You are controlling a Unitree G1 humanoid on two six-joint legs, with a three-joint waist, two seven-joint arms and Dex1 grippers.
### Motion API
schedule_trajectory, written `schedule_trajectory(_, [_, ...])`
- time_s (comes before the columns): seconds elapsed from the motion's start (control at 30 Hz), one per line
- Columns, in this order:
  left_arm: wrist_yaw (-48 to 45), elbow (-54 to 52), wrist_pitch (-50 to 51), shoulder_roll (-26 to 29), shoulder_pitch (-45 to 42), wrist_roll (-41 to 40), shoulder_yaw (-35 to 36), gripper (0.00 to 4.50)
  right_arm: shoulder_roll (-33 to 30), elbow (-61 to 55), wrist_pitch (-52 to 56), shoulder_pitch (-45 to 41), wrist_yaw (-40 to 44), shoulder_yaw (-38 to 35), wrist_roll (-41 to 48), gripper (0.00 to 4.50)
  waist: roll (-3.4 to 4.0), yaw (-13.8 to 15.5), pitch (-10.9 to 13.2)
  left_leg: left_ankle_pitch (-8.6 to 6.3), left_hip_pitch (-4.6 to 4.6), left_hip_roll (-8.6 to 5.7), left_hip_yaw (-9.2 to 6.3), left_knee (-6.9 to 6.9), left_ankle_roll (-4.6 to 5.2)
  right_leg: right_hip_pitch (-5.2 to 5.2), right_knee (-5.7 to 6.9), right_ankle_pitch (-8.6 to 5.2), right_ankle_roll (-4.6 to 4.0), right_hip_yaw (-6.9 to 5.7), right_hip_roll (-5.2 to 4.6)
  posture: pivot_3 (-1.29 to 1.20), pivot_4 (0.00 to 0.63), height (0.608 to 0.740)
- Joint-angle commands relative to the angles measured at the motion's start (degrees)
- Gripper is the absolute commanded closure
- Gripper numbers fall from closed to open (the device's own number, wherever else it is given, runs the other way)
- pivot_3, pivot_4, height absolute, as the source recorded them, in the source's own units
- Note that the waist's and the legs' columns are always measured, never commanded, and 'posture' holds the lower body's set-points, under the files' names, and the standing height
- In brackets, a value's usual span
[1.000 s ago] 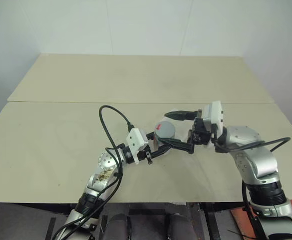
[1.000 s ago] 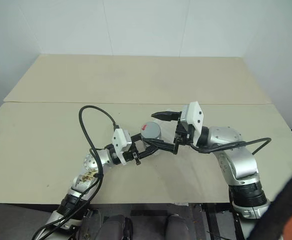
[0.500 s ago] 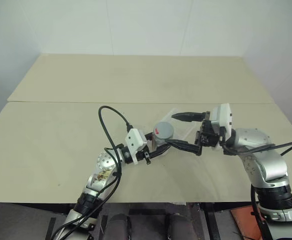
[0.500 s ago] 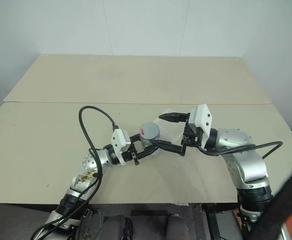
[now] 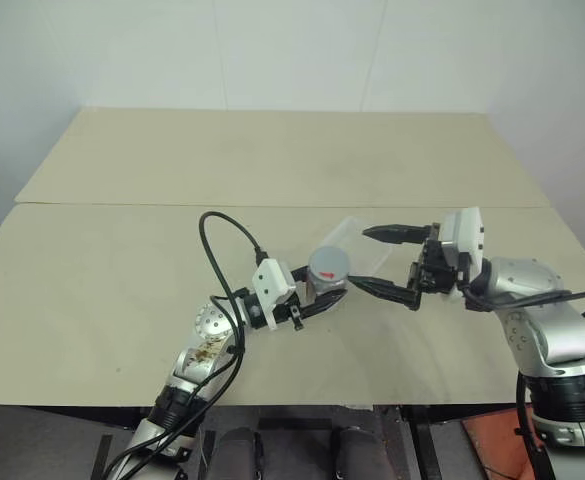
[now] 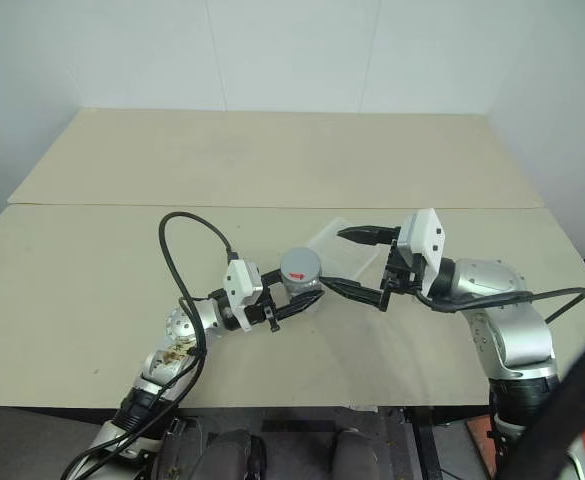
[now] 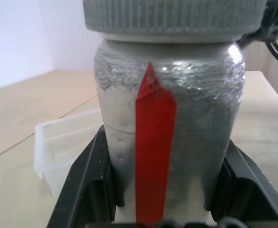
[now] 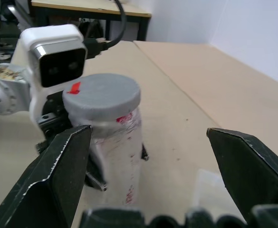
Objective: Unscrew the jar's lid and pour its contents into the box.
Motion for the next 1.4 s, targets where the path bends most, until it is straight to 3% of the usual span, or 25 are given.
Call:
schedule_trajectory(0.03, [-0.2, -0.9, -1.4, -0.4, -0.1, -0.2, -0.4, 2.48, -1.4, -3.4, 0.4, -0.1, 1.6, -2.3, 2.9, 0.01, 0.00, 0.0, 0.0, 0.00, 0.00, 0.00, 0.00, 0.00, 0.00, 0.00, 0.01, 0.00, 0.00, 0.00, 0.00, 0.00, 0.150, 0.740])
schedule_trajectory(0.47, [0.2, -0.4, -2.3, -0.9, -0.1, 0.5, -0.8, 2.48, 2.5, -1.8, 2.7, -5.8, 1.5, 5.1, 1.7, 0.01, 0.00, 0.0, 0.0, 0.00, 0.00, 0.00, -0.01, 0.00, 0.00, 0.00, 0.00, 0.00, 0.00, 0.00, 0.00, 0.00, 0.150, 0.740])
schedule_trajectory(0.9, [0.6, -0.2, -2.7, -0.9, 0.0, 0.6, -0.6, 2.48, 4.2, -0.1, 2.7, -7.7, 1.4, 6.0, 1.2, 0.01, 0.00, 0.0, 0.0, 0.00, -0.01, 0.00, -0.01, 0.01, 0.00, -0.01, 0.01, 0.00, 0.00, -0.01, 0.00, 0.00, 0.150, 0.740])
schedule_trajectory(1.0, [0.6, -0.1, -2.7, -0.8, -0.1, 0.6, -0.6, 2.48, 4.3, -0.2, 2.5, -7.6, 1.5, 5.9, 1.1, 0.53, 0.00, 0.0, 0.0, 0.00, -0.01, -0.01, -0.01, 0.01, 0.00, -0.01, 0.01, 0.00, 0.00, -0.01, 0.00, 0.00, 0.150, 0.740])
schedule_trajectory(1.13, [0.6, 0.0, -2.7, -1.0, -0.1, 0.6, -0.8, 2.48, 4.3, -0.6, 2.0, -7.2, 0.9, 5.8, 0.5, 1.78, 0.00, 0.0, 0.0, 0.00, -0.01, 0.00, -0.01, 0.01, -0.01, -0.01, 0.01, 0.00, 0.00, -0.01, 0.00, 0.00, 0.150, 0.740])
schedule_trajectory(1.4, [0.6, 0.3, -2.7, -1.1, -0.3, 0.7, -1.0, 2.48, 4.4, -0.8, 2.8, -7.0, 0.5, 5.5, 0.7, 1.78, 0.00, 0.0, 0.0, 0.00, -0.01, 0.00, -0.01, 0.00, 0.00, -0.01, 0.01, 0.00, 0.00, -0.01, 0.00, 0.00, 0.150, 0.740])
